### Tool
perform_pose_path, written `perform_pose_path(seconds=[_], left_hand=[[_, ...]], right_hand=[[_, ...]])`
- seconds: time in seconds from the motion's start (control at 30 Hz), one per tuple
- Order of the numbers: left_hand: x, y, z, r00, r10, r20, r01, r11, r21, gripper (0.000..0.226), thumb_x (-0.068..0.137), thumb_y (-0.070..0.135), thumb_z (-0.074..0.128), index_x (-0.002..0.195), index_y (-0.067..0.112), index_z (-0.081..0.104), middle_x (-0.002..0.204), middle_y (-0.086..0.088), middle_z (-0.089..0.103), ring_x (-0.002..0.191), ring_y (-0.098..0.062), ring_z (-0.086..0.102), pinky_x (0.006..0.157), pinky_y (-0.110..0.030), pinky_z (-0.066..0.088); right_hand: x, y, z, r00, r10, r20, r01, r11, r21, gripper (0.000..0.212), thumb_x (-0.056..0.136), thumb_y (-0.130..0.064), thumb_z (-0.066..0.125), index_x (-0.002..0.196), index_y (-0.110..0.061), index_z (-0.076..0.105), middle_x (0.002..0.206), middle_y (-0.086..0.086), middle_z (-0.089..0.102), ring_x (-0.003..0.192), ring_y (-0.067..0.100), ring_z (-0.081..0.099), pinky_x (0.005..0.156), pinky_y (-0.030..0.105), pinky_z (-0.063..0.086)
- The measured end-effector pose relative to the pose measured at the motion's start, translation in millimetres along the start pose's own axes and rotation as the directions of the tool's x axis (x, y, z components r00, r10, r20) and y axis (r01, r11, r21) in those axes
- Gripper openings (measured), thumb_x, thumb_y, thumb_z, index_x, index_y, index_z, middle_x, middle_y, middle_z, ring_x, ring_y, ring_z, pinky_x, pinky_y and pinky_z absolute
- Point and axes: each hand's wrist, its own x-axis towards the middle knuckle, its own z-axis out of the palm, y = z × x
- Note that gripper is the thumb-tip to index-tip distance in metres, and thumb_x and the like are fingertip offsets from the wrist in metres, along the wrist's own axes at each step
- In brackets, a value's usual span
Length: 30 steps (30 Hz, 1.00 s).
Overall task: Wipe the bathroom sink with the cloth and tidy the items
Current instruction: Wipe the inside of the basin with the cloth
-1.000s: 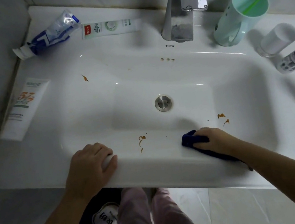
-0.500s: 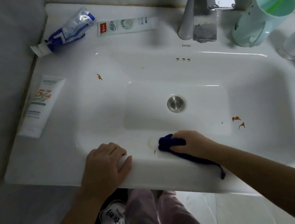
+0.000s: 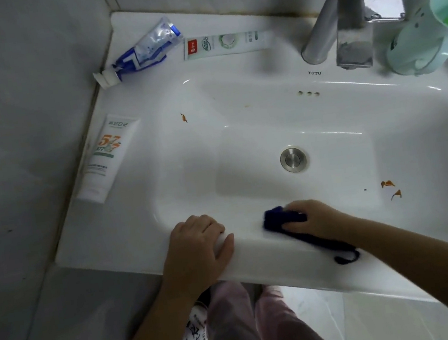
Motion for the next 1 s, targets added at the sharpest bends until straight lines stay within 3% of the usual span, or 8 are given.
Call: perform_pose_path(seconds=[0.13,0.2,0.37,0.53,0.63,0.73,0.83,1.0], left_hand=[[0.1,0.5,-0.1,1.000,-0.004,-0.004,0.004,1.000,0.001,0.028,0.083,0.036,0.049,0.074,0.014,0.065,0.075,0.001,0.061,0.070,-0.020,0.055,0.065,-0.034,0.042],[-0.3,0.0,-0.1,1.000,-0.010,-0.008,0.010,1.000,0.001,0.028,0.082,0.036,0.049,0.075,0.013,0.065,0.077,0.001,0.062,0.071,-0.020,0.056,0.068,-0.033,0.040],[-3.9,-8.8,-17.2,0.995,-0.013,-0.102,0.014,1.000,0.012,0.029,0.080,0.035,0.051,0.080,0.012,0.069,0.081,-0.002,0.065,0.076,-0.023,0.059,0.075,-0.034,0.038],[-10.8,-56.2,-35.7,0.993,0.037,-0.110,-0.021,0.990,0.136,0.028,0.081,0.035,0.051,0.085,0.013,0.068,0.091,-0.003,0.063,0.089,-0.025,0.056,0.087,-0.035,0.033],[-10.7,-61.7,-33.5,0.994,0.047,-0.099,-0.033,0.989,0.142,0.027,0.080,0.035,0.052,0.082,0.012,0.066,0.090,-0.002,0.061,0.090,-0.021,0.053,0.089,-0.034,0.031],[-11.2,-61.2,-31.8,0.992,0.048,-0.113,-0.032,0.989,0.147,0.027,0.080,0.036,0.052,0.081,0.011,0.064,0.089,-0.002,0.060,0.091,-0.021,0.052,0.090,-0.033,0.031],[-11.1,-62.5,-31.5,0.991,0.064,-0.114,-0.045,0.986,0.159,0.027,0.080,0.036,0.052,0.080,0.011,0.063,0.089,-0.003,0.060,0.091,-0.021,0.051,0.089,-0.034,0.032],[-10.9,-63.0,-30.0,0.990,0.071,-0.123,-0.050,0.984,0.169,0.027,0.080,0.035,0.052,0.081,0.010,0.064,0.089,-0.004,0.060,0.091,-0.022,0.050,0.088,-0.037,0.034]], right_hand=[[25.1,-5.7,8.6,0.961,0.085,-0.262,-0.101,0.994,-0.046,0.027,0.087,-0.037,0.055,0.099,-0.013,0.062,0.102,0.000,0.058,0.097,0.026,0.057,0.073,0.024,0.033],[44.9,-30.5,24.5,0.984,-0.004,-0.178,-0.008,0.998,-0.067,0.026,0.088,-0.031,0.056,0.103,-0.011,0.060,0.107,0.006,0.059,0.100,0.027,0.055,0.074,0.024,0.032],[16.4,-31.2,13.7,0.996,-0.066,0.056,0.062,0.996,0.062,0.006,0.085,-0.023,0.063,0.086,-0.018,0.059,0.074,-0.006,0.054,0.078,0.016,0.051,0.063,0.017,0.036],[20.1,8.5,6.0,0.982,0.098,-0.160,-0.119,0.985,-0.128,0.030,0.087,-0.026,0.057,0.115,-0.016,0.054,0.112,0.007,0.059,0.101,0.026,0.054,0.081,0.029,0.038],[64.3,-22.9,28.5,0.962,0.025,-0.270,-0.046,0.997,-0.069,0.040,0.087,-0.024,0.057,0.124,-0.013,0.047,0.124,0.011,0.051,0.110,0.029,0.050,0.084,0.028,0.035],[73.8,-66.7,45.1,0.988,-0.148,-0.034,0.147,0.989,-0.007,0.031,0.088,-0.026,0.057,0.117,-0.016,0.054,0.113,0.002,0.057,0.104,0.021,0.053,0.080,0.024,0.036],[46.2,-56.1,33.6,0.983,-0.146,0.108,0.136,0.986,0.092,0.023,0.087,-0.024,0.060,0.109,-0.016,0.061,0.095,-0.002,0.060,0.089,0.016,0.055,0.076,0.023,0.039],[44.0,-9.9,17.7,0.965,-0.011,-0.263,-0.001,0.999,-0.044,0.027,0.086,-0.029,0.061,0.110,-0.018,0.062,0.108,-0.001,0.062,0.102,0.020,0.057,0.075,0.021,0.033]])
